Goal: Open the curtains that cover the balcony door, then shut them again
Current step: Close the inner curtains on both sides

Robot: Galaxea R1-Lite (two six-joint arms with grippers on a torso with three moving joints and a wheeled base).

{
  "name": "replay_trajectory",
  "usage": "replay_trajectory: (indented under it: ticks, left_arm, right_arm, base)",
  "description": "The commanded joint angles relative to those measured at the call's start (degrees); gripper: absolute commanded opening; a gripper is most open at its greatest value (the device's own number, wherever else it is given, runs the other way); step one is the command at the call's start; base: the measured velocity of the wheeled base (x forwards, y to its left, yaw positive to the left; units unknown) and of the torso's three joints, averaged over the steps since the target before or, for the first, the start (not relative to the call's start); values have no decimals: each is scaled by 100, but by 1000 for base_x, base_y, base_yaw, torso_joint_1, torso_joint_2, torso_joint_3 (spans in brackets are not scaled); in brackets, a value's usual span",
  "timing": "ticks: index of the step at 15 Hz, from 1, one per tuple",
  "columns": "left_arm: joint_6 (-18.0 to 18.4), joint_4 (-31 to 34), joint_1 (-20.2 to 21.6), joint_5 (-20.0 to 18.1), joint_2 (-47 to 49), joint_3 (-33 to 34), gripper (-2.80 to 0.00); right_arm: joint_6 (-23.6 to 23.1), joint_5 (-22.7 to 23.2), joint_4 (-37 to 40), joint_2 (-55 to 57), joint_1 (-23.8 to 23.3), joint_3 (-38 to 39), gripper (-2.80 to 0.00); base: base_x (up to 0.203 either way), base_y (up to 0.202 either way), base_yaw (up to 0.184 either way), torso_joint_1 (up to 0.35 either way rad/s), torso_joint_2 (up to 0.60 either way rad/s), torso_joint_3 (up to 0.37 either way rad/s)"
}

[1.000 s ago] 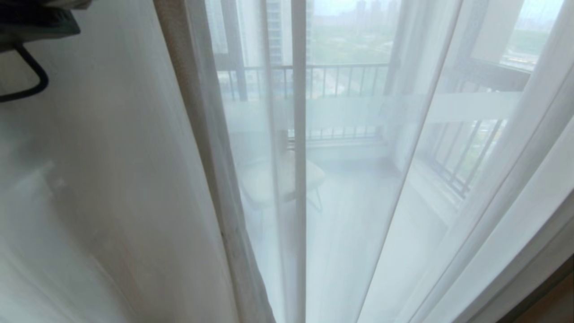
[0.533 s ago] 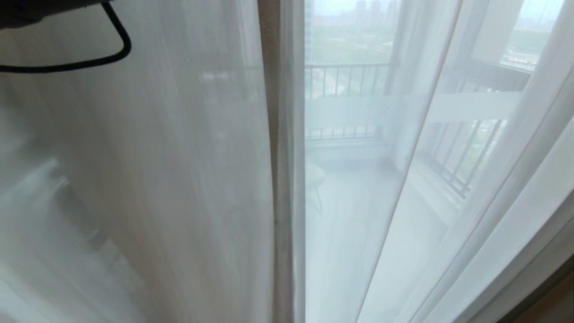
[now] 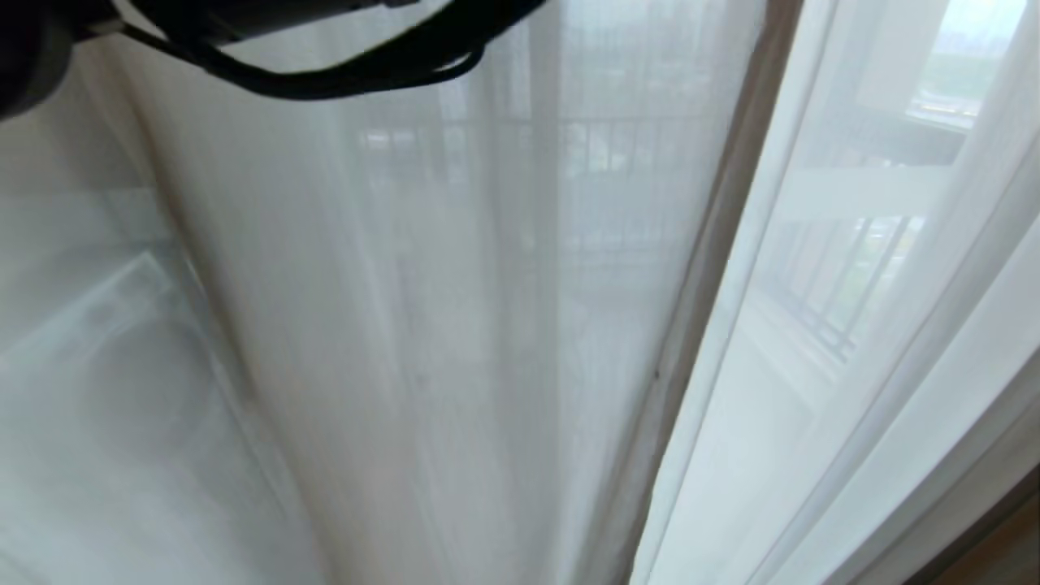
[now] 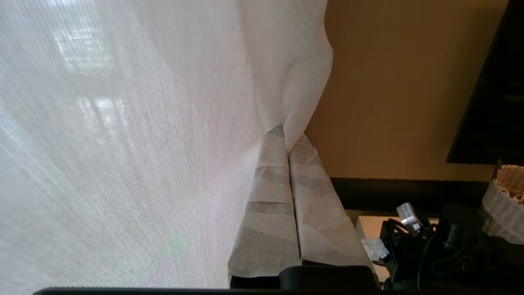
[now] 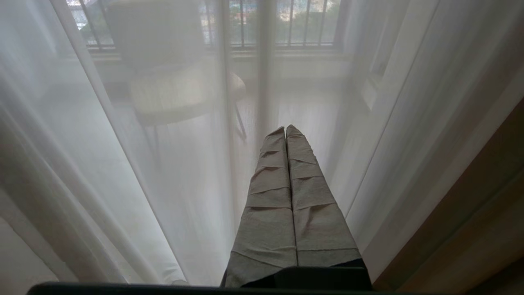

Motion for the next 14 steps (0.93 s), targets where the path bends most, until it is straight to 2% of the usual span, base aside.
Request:
replay_trajectory:
  ticks: [1,4,11,14]
  left_arm:
    - [-3,-8,-301,-19,785,-594,-280]
    - [-2,-16,-677,-18,1107,-768,-280]
    - [-2,-51,-750,39,1209,-769,-280]
    - [5,-51,-533,619,976,-727,-280]
  right_arm:
    - [0,3,0,-2,0,0,-280]
    - [-6,3,0,-2,0,0,-280]
    - [0,3,0,-2,0,0,-280]
    - [-1,3,0,-2,0,0,-280]
  base:
    - [0,0,0,0,0,0]
    - [0,0,0,0,0,0]
    - [0,0,0,0,0,0]
    - [0,0,0,0,0,0]
